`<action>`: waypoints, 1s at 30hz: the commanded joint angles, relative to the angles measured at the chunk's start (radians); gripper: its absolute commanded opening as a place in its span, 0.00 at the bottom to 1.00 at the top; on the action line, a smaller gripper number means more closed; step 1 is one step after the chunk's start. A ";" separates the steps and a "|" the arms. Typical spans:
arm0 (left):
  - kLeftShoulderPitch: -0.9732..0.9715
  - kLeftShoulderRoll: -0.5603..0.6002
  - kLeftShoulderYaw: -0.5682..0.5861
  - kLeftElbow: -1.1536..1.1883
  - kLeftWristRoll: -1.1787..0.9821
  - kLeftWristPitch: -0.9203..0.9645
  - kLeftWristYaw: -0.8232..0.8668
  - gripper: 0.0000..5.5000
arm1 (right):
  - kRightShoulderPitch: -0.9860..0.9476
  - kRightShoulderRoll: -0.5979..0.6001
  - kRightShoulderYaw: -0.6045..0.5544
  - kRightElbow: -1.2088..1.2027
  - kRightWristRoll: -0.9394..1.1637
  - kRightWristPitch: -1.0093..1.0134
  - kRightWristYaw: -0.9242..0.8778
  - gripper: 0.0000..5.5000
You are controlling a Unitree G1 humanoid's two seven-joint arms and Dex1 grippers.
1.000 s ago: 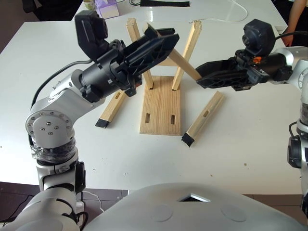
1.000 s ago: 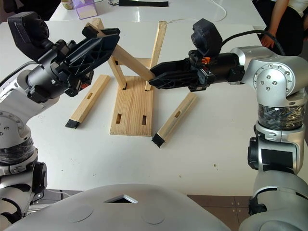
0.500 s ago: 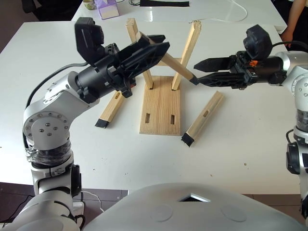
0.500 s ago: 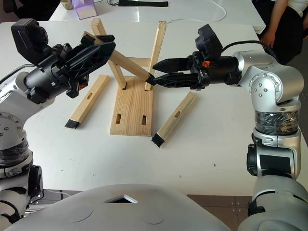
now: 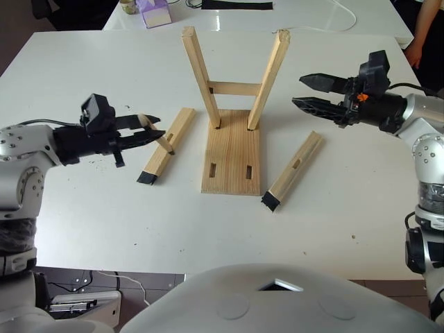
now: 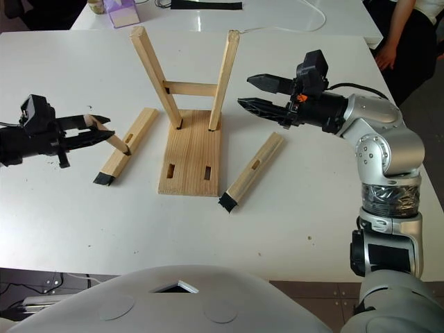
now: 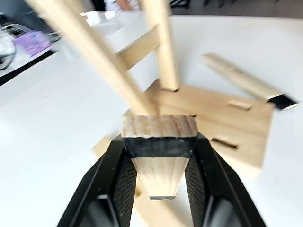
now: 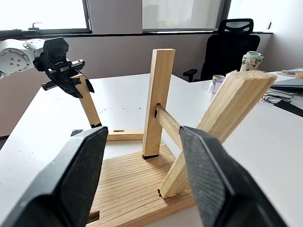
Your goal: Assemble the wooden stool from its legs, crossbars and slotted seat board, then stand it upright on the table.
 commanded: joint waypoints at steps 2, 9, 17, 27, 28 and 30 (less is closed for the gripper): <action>-0.075 0.036 -0.015 0.253 0.129 -0.137 -0.049 0.24 | 0.035 0.030 0.005 -0.033 -0.018 -0.023 -0.042 0.51; -0.012 -0.025 -0.015 0.250 0.129 -0.137 -0.057 0.24 | 0.029 0.046 0.015 -0.028 -0.021 -0.026 -0.056 0.51; 0.045 -0.076 0.007 -0.040 0.009 0.009 -0.031 0.24 | 0.018 0.047 0.022 -0.018 -0.022 -0.024 -0.050 0.51; -0.213 -0.150 -0.089 0.172 0.089 -0.067 -0.051 0.24 | -0.016 0.056 0.056 0.028 -0.051 -0.050 -0.028 0.51; -0.225 -0.159 -0.102 0.201 0.108 -0.091 -0.057 0.24 | -0.025 0.057 0.060 0.038 -0.053 -0.053 -0.023 0.51; -0.252 -0.182 -0.125 0.266 0.141 -0.134 -0.062 0.24 | -0.038 0.060 0.062 0.052 -0.058 -0.059 -0.018 0.51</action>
